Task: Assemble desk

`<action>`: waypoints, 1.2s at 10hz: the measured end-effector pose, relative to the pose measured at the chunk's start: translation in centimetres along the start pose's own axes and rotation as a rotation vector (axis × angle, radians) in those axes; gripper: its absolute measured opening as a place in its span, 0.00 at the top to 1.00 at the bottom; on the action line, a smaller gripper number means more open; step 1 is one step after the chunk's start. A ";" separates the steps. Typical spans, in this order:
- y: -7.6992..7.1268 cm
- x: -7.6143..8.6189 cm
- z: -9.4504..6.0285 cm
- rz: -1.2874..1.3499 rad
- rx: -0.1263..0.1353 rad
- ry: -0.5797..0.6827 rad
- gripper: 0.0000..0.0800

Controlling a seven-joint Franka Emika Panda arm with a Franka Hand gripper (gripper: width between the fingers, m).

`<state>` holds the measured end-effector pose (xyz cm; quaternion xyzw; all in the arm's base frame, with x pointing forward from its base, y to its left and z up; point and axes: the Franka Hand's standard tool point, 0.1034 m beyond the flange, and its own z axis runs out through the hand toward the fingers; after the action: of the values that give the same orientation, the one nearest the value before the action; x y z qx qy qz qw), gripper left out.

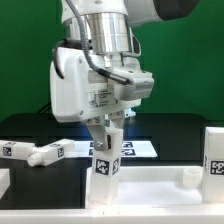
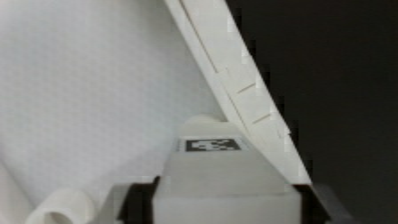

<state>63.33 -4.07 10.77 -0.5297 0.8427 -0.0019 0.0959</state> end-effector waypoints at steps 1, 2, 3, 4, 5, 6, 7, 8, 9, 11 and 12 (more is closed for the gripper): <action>0.0 0.1 0.0 -0.039 0.000 0.000 0.64; 0.0 0.1 0.1 -0.050 -0.002 0.002 0.41; 0.3 0.2 0.1 -0.325 -0.030 0.027 0.27; 0.1 0.3 -0.1 -0.547 -0.033 0.025 0.27; 0.2 0.3 0.0 -0.746 -0.047 0.016 0.20; 0.2 0.3 0.0 -0.778 -0.047 0.015 0.19; 0.2 0.3 0.0 -0.861 -0.048 0.014 0.19; 0.2 0.3 0.0 -0.943 -0.049 0.012 0.19; 0.2 0.3 0.0 -1.030 -0.050 0.011 0.19; -0.4 0.4 -0.6 -1.457 -0.098 0.033 0.19; -0.3 0.4 -0.5 -1.410 -0.095 0.032 0.19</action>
Offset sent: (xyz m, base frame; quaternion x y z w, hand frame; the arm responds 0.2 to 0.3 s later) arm 0.0041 0.0009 0.0045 -0.0285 -0.0488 -0.4678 0.8820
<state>63.31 -4.64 11.21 -0.9529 0.2992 -0.0346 0.0363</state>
